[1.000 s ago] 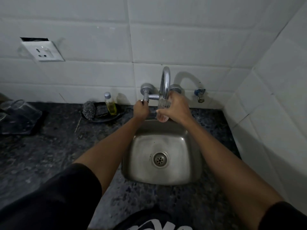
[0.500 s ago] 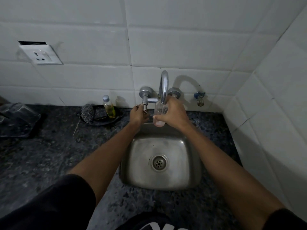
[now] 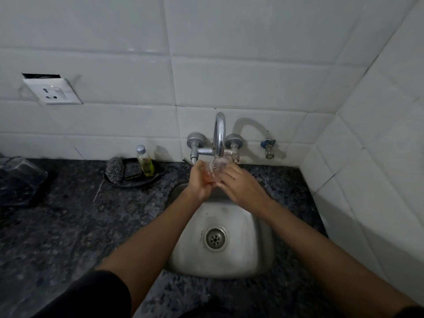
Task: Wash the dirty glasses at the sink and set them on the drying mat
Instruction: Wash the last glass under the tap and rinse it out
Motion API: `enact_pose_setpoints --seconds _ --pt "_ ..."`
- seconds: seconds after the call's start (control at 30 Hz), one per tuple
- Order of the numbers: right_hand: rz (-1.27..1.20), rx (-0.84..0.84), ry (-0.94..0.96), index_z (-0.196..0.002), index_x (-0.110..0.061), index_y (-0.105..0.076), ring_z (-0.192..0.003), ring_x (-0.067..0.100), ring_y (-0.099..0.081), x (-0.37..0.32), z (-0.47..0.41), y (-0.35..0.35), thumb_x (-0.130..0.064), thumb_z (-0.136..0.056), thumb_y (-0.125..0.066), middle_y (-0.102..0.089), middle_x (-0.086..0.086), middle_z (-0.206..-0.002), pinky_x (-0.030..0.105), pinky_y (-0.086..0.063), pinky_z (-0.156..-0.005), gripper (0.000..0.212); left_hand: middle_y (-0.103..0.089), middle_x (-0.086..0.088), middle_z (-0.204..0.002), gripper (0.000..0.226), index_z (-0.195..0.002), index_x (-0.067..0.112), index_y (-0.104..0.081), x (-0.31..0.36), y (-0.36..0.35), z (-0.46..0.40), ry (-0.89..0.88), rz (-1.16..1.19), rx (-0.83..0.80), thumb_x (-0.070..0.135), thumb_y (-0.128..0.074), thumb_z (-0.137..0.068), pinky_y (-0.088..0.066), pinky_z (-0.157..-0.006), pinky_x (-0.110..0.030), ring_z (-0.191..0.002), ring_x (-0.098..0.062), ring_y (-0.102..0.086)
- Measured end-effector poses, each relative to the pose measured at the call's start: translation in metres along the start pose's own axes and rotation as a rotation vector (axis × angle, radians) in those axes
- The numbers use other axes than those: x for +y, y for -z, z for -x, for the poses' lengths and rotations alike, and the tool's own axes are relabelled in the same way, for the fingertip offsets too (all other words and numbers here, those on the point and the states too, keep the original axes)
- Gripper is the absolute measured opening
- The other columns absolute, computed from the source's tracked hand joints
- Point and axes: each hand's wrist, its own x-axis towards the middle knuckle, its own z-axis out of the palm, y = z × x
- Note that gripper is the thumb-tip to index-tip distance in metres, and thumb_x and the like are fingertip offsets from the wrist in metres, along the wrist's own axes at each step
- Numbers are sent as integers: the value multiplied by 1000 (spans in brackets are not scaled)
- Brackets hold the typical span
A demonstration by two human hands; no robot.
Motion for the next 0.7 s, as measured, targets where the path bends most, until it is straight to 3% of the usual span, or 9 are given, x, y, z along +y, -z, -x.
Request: enact_pose_setpoints --seconds 0.1,0.17,0.27,0.33,0.4,0.43,0.53,0.6,0.7 --pt "-182 -53 -216 -116 -7 -71 -108 22 -64 -7 -12 0 -29 -105 -57 -71 9 -115 47 -54 -96 28 -63 -3 -67 44 -63 14 -66 2 0 -4 -15 54 28 24 -46 -101 -52 -58 -27 -58 -17 -61" --pt "-251 -164 -226 -123 -12 -71 -104 20 -67 -7 -19 7 -23 -104 -60 -73 8 -118 44 -56 -92 25 -69 -8 -78 48 -86 6 -75 5 2 -4 39 15 -43 35 -43 -107 -53 -53 -26 -67 -21 -65" --pt "-78 -297 -82 -133 -24 -66 -111 23 -65 2 -20 8 -13 -96 -68 -68 6 -131 32 -55 -76 38 -74 -17 -108 57 -126 1 -70 10 13 -8 121 -95 -30 49 -45 -108 -62 -56 -36 -87 -28 -73" --pt "-113 -286 -119 -134 -26 -66 -114 21 -64 3 -16 1 -19 -101 -64 -67 4 -134 33 -55 -82 34 -74 -16 -105 46 -122 -1 -69 12 12 -5 80 -111 6 38 -52 -105 -62 -60 -36 -86 -27 -74" --pt "-308 -250 -254 -131 -23 -69 -104 16 -68 -9 -20 -2 -29 -106 -59 -72 3 -122 37 -54 -89 28 -71 -6 -73 35 -87 7 -67 9 9 3 5 -70 43 29 -49 -107 -57 -55 -27 -62 -18 -69" --pt "-362 -241 -295 -128 -19 -71 -98 15 -69 -15 -23 -5 -32 -106 -58 -74 4 -116 36 -53 -89 28 -67 -5 -69 37 -80 9 -66 7 10 4 -4 -39 40 29 -49 -106 -55 -56 -26 -59 -17 -66" --pt "-129 -302 -239 -129 -19 -68 -107 23 -68 -13 -27 -9 -36 -104 -57 -70 7 -123 39 -56 -89 33 -72 -15 -95 54 -103 2 -76 7 8 8 73 -13 -35 48 -49 -104 -51 -74 -35 -84 -26 -68" --pt "26 -345 -160 -129 -19 -66 -112 25 -66 -6 -25 -11 -32 -103 -59 -67 7 -128 43 -58 -88 30 -72 -15 -100 62 -114 1 -74 12 7 9 126 -71 -88 55 -45 -104 -44 -67 -35 -86 -27 -66" --pt "-217 -281 -252 -130 -22 -68 -113 22 -67 -18 -25 -9 -35 -106 -54 -69 6 -127 42 -56 -95 31 -71 -14 -100 46 -123 1 -65 14 0 14 44 -43 -66 41 -50 -104 -58 -74 -38 -86 -27 -69"
